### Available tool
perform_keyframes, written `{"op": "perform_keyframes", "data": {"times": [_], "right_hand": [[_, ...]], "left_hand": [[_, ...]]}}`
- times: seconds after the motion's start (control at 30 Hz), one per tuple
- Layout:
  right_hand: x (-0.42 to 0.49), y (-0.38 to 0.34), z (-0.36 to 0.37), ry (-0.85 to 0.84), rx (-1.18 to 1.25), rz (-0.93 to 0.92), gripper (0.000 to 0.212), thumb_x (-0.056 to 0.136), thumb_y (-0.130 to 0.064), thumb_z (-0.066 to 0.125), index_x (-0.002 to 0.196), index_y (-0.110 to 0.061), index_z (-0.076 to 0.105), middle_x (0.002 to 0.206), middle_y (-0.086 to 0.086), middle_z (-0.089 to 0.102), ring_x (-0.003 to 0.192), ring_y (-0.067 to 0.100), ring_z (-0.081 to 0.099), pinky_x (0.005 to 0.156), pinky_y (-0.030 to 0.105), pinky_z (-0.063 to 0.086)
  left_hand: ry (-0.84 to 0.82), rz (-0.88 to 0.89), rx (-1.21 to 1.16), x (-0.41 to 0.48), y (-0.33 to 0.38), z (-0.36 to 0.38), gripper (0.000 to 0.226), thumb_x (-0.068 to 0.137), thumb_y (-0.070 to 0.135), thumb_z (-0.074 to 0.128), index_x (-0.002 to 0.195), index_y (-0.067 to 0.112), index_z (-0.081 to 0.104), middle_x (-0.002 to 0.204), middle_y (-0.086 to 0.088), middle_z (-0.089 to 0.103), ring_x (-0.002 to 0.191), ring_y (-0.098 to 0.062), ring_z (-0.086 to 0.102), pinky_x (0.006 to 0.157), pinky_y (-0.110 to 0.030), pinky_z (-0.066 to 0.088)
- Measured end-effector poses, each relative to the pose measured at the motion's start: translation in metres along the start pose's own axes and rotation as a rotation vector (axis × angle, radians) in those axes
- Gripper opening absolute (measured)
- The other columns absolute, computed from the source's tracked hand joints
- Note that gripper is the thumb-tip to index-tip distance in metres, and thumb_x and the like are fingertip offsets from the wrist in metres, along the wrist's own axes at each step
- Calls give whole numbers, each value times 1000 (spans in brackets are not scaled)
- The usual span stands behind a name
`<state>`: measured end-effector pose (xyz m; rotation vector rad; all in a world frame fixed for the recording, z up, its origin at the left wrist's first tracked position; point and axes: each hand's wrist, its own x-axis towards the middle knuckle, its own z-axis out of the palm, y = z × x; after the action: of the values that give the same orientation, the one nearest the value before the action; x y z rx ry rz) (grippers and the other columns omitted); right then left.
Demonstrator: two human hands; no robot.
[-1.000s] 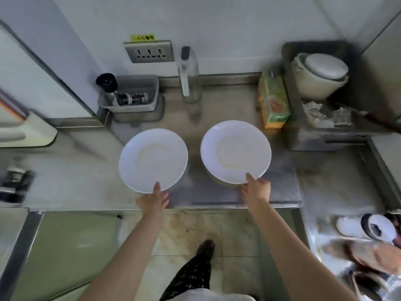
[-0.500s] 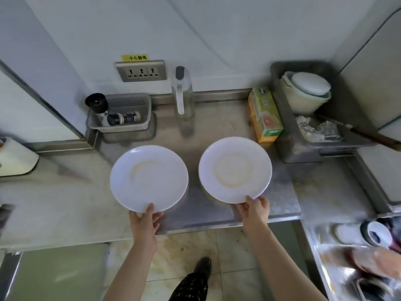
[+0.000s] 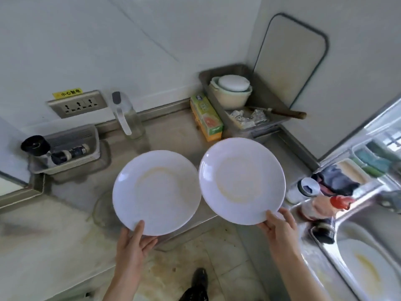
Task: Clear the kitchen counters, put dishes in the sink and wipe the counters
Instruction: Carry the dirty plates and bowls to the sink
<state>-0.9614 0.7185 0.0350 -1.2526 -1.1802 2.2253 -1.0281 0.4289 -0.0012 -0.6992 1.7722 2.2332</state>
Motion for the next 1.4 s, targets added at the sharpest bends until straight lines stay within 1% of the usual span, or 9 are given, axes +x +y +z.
{"op": "perform_keyframes", "data": {"times": [0.2, 0.37, 0.57, 0.73, 0.93, 1.03, 1.13, 1.3, 1.4], "right_hand": [[-34, -33, -90, 143, 26, -119, 18, 89, 7, 49, 91, -10, 56, 86, 15, 62, 76, 28, 62, 69, 36, 57], [-64, -54, -162, 310, 99, -191, 18, 90, 7, 48, 96, -10, 52, 62, 2, 69, 55, 13, 65, 52, 23, 56], [-81, -63, -244, 482, 256, -216, 25, 92, 5, 47, 113, -8, 44, 86, 11, 59, 69, 20, 60, 58, 26, 59], [-85, -68, -319, 618, 366, -175, 21, 92, 5, 46, 105, -11, 49, 92, 8, 57, 54, 5, 62, 49, 21, 54], [-81, -84, -403, 761, 429, -149, 27, 92, 8, 42, 87, -18, 51, 74, 2, 62, 52, 5, 60, 45, 17, 51], [-66, -82, -434, 828, 430, -113, 24, 93, 8, 42, 97, -14, 49, 84, 5, 54, 68, 14, 53, 43, 17, 51], [-38, -70, -454, 855, 402, -47, 26, 93, 9, 42, 106, -13, 47, 88, 10, 55, 71, 17, 52, 44, 21, 52], [23, -42, -462, 826, 217, 104, 30, 91, 9, 45, 117, -6, 45, 107, 14, 51, 90, 25, 53, 68, 35, 48], [56, -23, -458, 785, 114, 164, 29, 85, 14, 41, 107, -6, 46, 99, 17, 52, 70, 21, 53, 47, 23, 46]], "left_hand": [[-240, -3, 103, -28, -1, 66, 25, 93, 18, 50, 104, 39, 55, 96, 8, 69, 77, -17, 69, 65, -30, 51], [-420, -66, 184, -65, -17, 130, 26, 93, 18, 50, 112, 35, 52, 103, 5, 65, 85, -26, 64, 68, -35, 48], [-633, -116, 317, -115, -45, 193, 29, 85, 25, 63, 109, 38, 54, 97, 10, 70, 77, -21, 70, 65, -30, 53], [-716, -154, 386, -162, -77, 239, 24, 88, 21, 56, 108, 33, 53, 95, 8, 69, 73, -20, 70, 60, -25, 56], [-765, -144, 472, -204, -112, 275, 24, 84, 27, 60, 108, 30, 55, 105, 3, 68, 77, -20, 70, 61, -25, 55], [-748, -146, 479, -216, -121, 284, 55, 61, 51, 77, 108, 34, 55, 101, 5, 71, 79, -22, 70, 62, -27, 56], [-690, -142, 464, -223, -133, 287, 25, 83, 28, 63, 104, 36, 54, 103, 3, 67, 83, -28, 65, 69, -34, 51], [-595, -169, 508, -233, -159, 287, 24, 91, 16, 53, 110, 30, 51, 108, -2, 63, 85, -31, 64, 72, -37, 48], [-561, -164, 531, -237, -172, 290, 23, 91, 15, 54, 106, 32, 52, 103, -1, 65, 84, -32, 64, 72, -38, 49]]}}
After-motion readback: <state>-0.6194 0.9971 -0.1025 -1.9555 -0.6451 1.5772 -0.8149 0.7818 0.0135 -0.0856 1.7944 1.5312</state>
